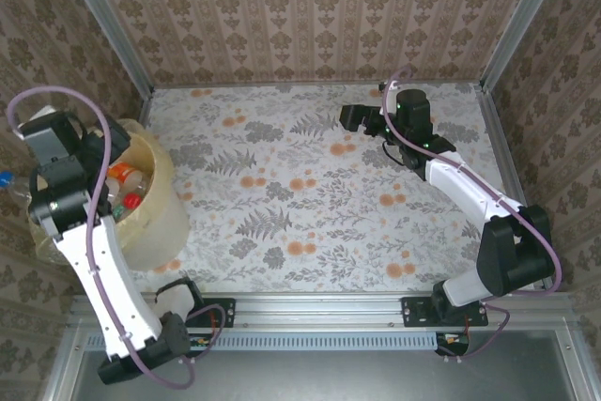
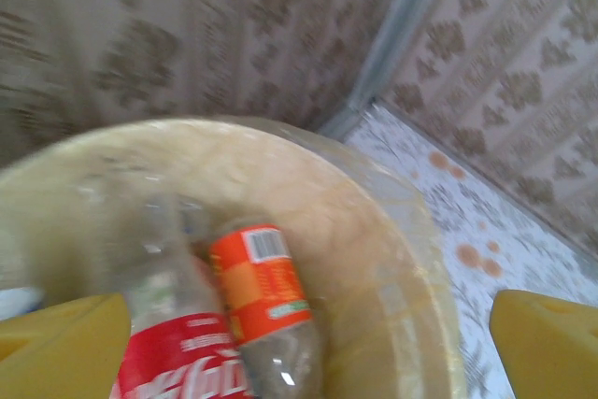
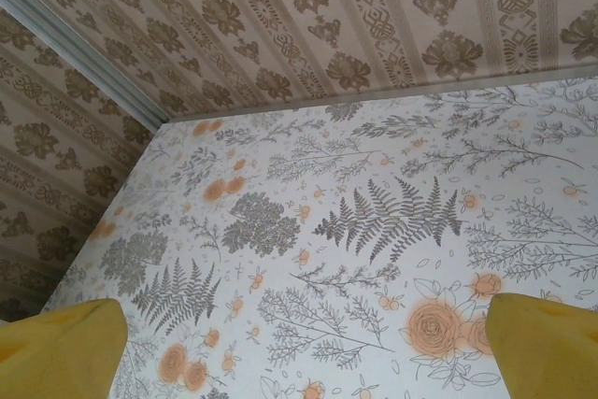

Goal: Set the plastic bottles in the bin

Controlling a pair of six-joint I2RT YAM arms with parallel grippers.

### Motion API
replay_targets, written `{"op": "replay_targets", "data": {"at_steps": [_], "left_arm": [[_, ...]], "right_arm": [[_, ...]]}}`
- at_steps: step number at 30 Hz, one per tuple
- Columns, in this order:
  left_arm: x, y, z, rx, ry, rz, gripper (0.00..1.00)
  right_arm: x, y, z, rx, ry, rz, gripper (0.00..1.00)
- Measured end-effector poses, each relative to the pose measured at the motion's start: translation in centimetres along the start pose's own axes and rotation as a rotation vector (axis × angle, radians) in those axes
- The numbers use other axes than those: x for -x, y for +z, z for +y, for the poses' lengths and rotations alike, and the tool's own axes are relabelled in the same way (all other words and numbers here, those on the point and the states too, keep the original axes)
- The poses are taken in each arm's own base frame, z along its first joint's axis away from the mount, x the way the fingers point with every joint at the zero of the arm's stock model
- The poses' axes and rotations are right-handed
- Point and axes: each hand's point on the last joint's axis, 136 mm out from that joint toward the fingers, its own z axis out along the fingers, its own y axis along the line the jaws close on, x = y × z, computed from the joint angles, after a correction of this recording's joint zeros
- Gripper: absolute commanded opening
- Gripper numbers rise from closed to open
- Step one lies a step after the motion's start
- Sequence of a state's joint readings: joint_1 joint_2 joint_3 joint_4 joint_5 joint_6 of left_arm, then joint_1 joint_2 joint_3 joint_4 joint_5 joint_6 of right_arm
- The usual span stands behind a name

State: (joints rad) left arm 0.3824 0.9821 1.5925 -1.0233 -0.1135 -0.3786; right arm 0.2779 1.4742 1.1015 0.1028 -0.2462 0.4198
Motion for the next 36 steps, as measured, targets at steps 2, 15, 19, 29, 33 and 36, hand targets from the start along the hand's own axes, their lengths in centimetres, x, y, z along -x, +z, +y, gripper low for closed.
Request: {"op": "replay_targets", "data": {"at_steps": [2, 15, 19, 29, 33, 36], "left_arm": [[0.6, -1.1, 2.1, 0.085, -0.012, -0.04, 1.0], [-2.1, 4.0, 8.7, 0.257, -0.137, 0.122, 1.0], [-4.3, 5.7, 7.7, 0.175, -0.154, 0.205, 1.0], [-5.2, 7.4, 5.8, 0.09, -0.131, 0.224, 1.0], [-5.1, 7.6, 5.8, 0.088, -0.127, 0.201, 1.0], [-4.7, 7.2, 5.7, 0.09, -0.124, 0.195, 1.0]], "right_arm": [[0.0, 0.0, 0.1, 0.001, -0.001, 0.001, 1.0], [-0.4, 0.3, -0.2, -0.006, -0.001, 0.016, 1.0], [-0.6, 0.3, -0.3, -0.011, 0.001, 0.022, 1.0], [-0.7, 0.4, -0.5, -0.018, 0.002, 0.028, 1.0], [-0.7, 0.4, -0.4, -0.017, -0.001, 0.028, 1.0], [-0.8, 0.4, -0.4, -0.017, -0.013, 0.028, 1.0]]}}
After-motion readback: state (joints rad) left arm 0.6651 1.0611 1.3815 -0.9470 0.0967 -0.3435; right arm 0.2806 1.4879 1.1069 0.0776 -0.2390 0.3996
